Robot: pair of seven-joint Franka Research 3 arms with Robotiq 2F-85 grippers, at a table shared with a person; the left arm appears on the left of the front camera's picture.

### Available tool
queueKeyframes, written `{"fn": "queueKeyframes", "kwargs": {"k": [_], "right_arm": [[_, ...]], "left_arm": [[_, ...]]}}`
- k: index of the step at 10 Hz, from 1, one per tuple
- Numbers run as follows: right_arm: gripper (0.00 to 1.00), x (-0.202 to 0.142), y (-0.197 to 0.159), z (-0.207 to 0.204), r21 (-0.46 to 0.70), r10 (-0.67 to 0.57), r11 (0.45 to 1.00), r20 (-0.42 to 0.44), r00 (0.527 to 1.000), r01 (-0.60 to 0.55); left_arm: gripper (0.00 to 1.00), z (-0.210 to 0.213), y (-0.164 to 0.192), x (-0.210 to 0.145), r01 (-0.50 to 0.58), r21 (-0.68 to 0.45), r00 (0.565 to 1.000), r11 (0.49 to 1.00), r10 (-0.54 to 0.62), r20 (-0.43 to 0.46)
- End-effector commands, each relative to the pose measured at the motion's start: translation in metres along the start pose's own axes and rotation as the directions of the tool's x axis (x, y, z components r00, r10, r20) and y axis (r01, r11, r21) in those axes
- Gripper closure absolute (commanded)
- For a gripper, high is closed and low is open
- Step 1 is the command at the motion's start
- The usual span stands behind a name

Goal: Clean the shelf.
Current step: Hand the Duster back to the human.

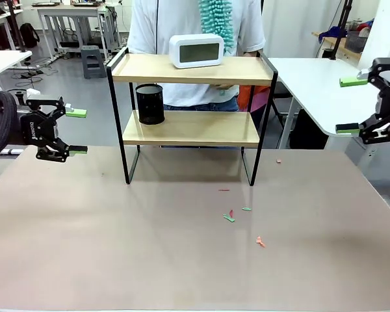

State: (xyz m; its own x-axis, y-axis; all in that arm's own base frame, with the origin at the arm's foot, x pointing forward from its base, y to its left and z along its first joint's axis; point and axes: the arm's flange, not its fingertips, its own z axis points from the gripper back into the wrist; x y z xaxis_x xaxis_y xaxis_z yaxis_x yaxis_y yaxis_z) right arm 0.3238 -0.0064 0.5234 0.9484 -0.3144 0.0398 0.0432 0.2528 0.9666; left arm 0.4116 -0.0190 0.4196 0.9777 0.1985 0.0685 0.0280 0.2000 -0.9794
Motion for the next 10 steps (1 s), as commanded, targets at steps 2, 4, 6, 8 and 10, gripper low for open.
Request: {"fn": "queueKeyframes", "kwargs": {"k": [2,4,6,8,10], "right_arm": [[0.0,-0.0006,-0.0015,0.0012,-0.008,-0.012,1.0,-0.008,1.0,0.012],[0.0,-0.0006,-0.0015,0.0012,-0.008,-0.012,1.0,-0.008,1.0,0.012],[0.0,-0.0006,-0.0015,0.0012,-0.008,-0.012,1.0,-0.008,1.0,0.012],[0.0,-0.0006,-0.0015,0.0012,-0.008,-0.012,1.0,-0.008,1.0,0.012],[0.0,-0.0006,-0.0015,0.0012,-0.008,-0.012,1.0,-0.008,1.0,0.012]], "left_arm": [[0.0,0.0023,-0.0028,-0.0017,0.002,-0.012,1.0,1.0,-0.002,-0.009],[0.0,0.0023,-0.0028,-0.0017,0.002,-0.012,1.0,1.0,-0.002,-0.009],[0.0,0.0023,-0.0028,-0.0017,0.002,-0.012,1.0,1.0,-0.002,-0.009],[0.0,0.0023,-0.0028,-0.0017,0.002,-0.012,1.0,1.0,-0.002,-0.009],[0.0,0.0023,-0.0028,-0.0017,0.002,-0.012,1.0,1.0,-0.002,-0.009]]}}
